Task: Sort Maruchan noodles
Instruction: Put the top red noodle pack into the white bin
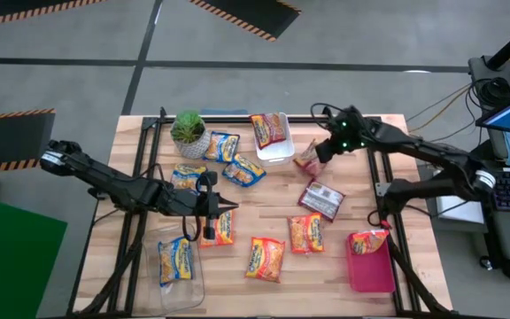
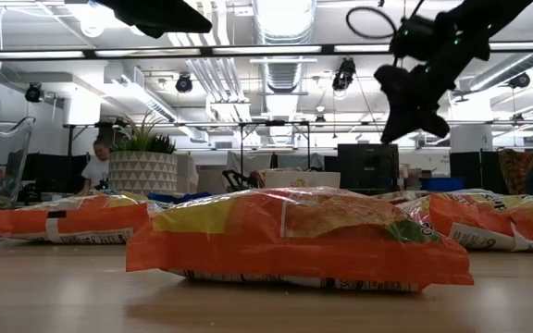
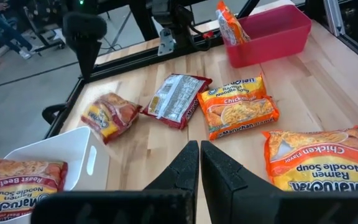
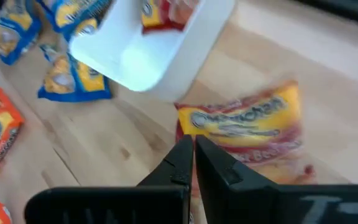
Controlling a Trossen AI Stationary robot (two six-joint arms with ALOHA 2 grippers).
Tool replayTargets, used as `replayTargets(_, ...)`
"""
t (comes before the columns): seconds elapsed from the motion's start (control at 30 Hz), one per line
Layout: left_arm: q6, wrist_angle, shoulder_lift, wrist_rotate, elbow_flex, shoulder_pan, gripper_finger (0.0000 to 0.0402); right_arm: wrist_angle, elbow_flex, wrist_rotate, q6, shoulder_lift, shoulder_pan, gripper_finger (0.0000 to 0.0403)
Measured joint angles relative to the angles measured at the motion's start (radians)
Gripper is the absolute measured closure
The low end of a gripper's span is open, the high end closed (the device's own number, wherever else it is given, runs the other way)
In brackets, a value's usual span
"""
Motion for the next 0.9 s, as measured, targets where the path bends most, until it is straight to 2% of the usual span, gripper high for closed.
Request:
replayTargets(0.27,0.028,0.000,0.000,-0.001,0.000,0.000,0.0402,-0.003,0.000,0.023,0.094,-0.047,0.057,0.0394)
replayTargets(0.57,0.059,0.004,0.000,-0.001,0.000,0.000,0.0402,-0.002,0.000,0.024,0.183,0.055,0.045,0.0382)
replayTargets(0.7,0.074,0.005,0.000,-0.001,0.000,0.001,0.0402,-0.004,0.000,0.024,0.191,0.112,0.013,0.0337)
replayTargets(0.9,0.074,0.005,0.000,-0.001,0.000,0.001,0.0402,-0.040,0.004,0.025,0.156,0.152,-0.073,0.0233)
